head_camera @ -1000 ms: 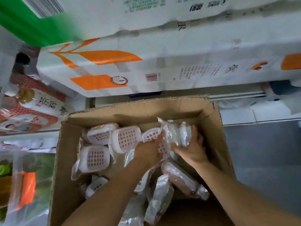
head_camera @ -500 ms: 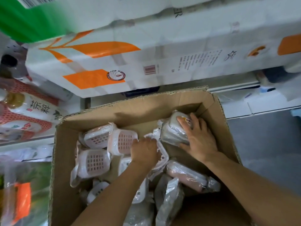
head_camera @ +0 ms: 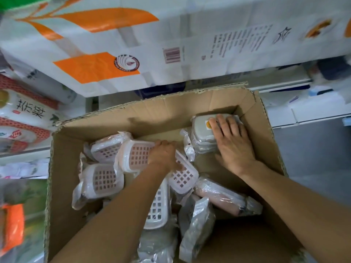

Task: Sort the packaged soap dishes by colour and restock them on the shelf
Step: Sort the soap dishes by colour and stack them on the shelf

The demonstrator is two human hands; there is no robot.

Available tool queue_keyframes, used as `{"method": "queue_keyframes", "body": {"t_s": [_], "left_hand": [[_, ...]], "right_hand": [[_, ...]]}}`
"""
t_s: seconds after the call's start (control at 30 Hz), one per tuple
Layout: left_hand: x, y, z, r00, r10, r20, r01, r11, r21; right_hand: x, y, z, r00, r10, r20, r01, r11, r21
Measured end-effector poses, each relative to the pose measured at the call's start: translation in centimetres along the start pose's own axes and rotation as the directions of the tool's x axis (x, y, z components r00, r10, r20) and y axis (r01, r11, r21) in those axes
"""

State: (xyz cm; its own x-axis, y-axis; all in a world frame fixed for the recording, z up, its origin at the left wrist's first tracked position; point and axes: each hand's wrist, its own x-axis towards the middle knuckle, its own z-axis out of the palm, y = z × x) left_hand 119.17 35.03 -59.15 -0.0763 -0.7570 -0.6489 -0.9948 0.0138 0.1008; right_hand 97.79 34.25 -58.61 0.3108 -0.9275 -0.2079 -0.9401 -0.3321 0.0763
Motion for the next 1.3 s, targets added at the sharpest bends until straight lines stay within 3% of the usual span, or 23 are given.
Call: {"method": "queue_keyframes", "body": {"t_s": [0.13,0.3,0.33,0.4,0.47,0.6,0.67,0.73,0.83,0.9,0.97,1.03,1.07,1.13,1.23,1.3], "left_hand": [[-0.7,-0.4,-1.6,0.999,0.006,0.04,-0.005,1.0,-0.015],[-3.2,-1.0,-2.4,0.996,0.051,-0.074,-0.052,0.999,-0.009],[-3.9,-1.2,-2.4,0.994,0.048,-0.1,-0.053,0.998,-0.044],[-5.1,-1.6,-2.3,0.987,0.016,-0.161,-0.034,0.993,-0.11],[-6.2,-2.0,-2.0,0.978,-0.017,-0.207,-0.013,0.99,-0.141],[-7.9,-3.2,-0.7,0.954,-0.063,-0.294,0.004,0.981,-0.196],[-8.6,-3.8,-0.3,0.943,-0.058,-0.327,-0.008,0.98,-0.197],[-9.3,-4.4,-0.1,0.934,-0.067,-0.351,-0.003,0.981,-0.194],[-10.1,-5.3,0.0,0.922,-0.106,-0.374,0.003,0.964,-0.265],[-10.6,-5.8,-0.2,0.922,-0.146,-0.359,-0.001,0.925,-0.381],[-10.9,-6.4,-0.3,0.909,-0.198,-0.367,-0.021,0.857,-0.515],[-11.2,-7.1,-0.5,0.882,-0.272,-0.384,-0.017,0.797,-0.603],[-11.4,-7.4,-0.8,0.87,-0.312,-0.38,-0.003,0.77,-0.639],[-12.1,-7.7,-1.5,0.853,-0.38,-0.358,0.013,0.701,-0.713],[-13.3,-7.8,-2.4,0.828,-0.453,-0.329,0.023,0.615,-0.789],[-13.9,-7.5,-2.7,0.813,-0.493,-0.308,-0.004,0.525,-0.851]], "right_hand": [[-1.0,-0.4,-1.8,1.0,-0.011,-0.008,0.012,0.991,0.13],[-3.6,-1.2,-3.3,0.992,0.018,-0.128,0.031,0.926,0.375],[-4.2,-1.4,-3.7,0.996,0.002,-0.09,0.04,0.888,0.458],[-5.2,-1.6,-4.3,0.987,-0.099,0.128,0.0,0.792,0.61],[-6.1,-2.0,-4.2,0.922,-0.186,0.34,-0.128,0.682,0.72],[-6.8,-2.9,-2.8,0.887,-0.134,0.443,-0.322,0.508,0.799],[-6.9,-3.2,-3.1,0.897,-0.163,0.41,-0.242,0.596,0.766],[-7.1,-3.6,-4.1,0.874,-0.305,0.378,-0.044,0.726,0.687],[-7.9,-4.7,-5.0,0.72,-0.475,0.505,0.176,0.83,0.529],[-8.5,-5.4,-4.6,0.678,-0.518,0.522,0.283,0.839,0.466],[-8.9,-5.6,-4.7,0.693,-0.523,0.497,0.272,0.827,0.492],[-9.0,-5.1,-5.6,0.736,-0.465,0.492,0.113,0.801,0.588],[-8.9,-4.9,-6.1,0.76,-0.413,0.503,-0.049,0.734,0.677],[-8.4,-4.7,-7.3,0.791,-0.332,0.513,-0.359,0.426,0.83],[-6.5,-4.9,-7.8,0.841,-0.182,0.51,-0.512,0.041,0.858],[-5.6,-5.7,-8.1,0.839,-0.156,0.521,-0.544,-0.25,0.801]]}}
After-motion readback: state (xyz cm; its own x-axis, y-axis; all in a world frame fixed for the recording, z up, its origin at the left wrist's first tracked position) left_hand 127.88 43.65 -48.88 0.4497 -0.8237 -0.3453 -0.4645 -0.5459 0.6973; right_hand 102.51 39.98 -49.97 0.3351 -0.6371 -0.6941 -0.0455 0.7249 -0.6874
